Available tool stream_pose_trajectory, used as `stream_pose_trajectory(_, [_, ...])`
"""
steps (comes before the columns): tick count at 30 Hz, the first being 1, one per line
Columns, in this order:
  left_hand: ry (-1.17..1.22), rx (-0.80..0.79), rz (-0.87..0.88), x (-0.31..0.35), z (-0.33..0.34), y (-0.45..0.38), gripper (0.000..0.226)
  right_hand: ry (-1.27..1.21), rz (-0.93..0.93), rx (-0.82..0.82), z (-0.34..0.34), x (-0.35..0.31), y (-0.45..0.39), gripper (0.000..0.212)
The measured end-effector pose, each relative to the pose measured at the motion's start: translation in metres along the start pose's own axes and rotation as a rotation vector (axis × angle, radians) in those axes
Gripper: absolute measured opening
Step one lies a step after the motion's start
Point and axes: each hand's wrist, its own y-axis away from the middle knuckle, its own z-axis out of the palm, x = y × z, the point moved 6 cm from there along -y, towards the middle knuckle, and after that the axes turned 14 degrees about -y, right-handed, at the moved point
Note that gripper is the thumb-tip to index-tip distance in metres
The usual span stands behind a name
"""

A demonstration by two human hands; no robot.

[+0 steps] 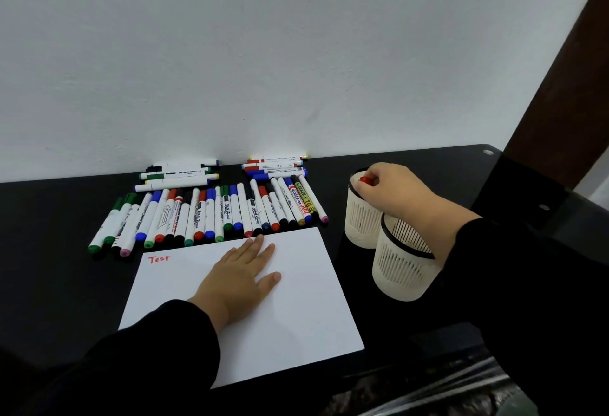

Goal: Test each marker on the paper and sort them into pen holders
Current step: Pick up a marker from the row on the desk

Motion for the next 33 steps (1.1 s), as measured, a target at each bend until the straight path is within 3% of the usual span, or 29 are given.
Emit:
stream_pose_trajectory(16, [0.054, 0.015, -0.002, 0.000, -0.004, 0.003, 0.062, 0.050, -0.067, 0.041, 0.000, -0.008, 0.002, 0.032])
stream_pose_trajectory(25, [0.054, -0.034, 0.025, 0.000, -0.006, 0.004, 0.064, 0.442, -0.365, 0.025, 0.009, -0.043, 0.022, 0.041])
stream_pose_trajectory(33, [0.087, -0.007, 0.017, -0.001, -0.005, 0.005, 0.064, 0.443, -0.465, -0.039, 0.057, -0.074, 0.027, 0.037])
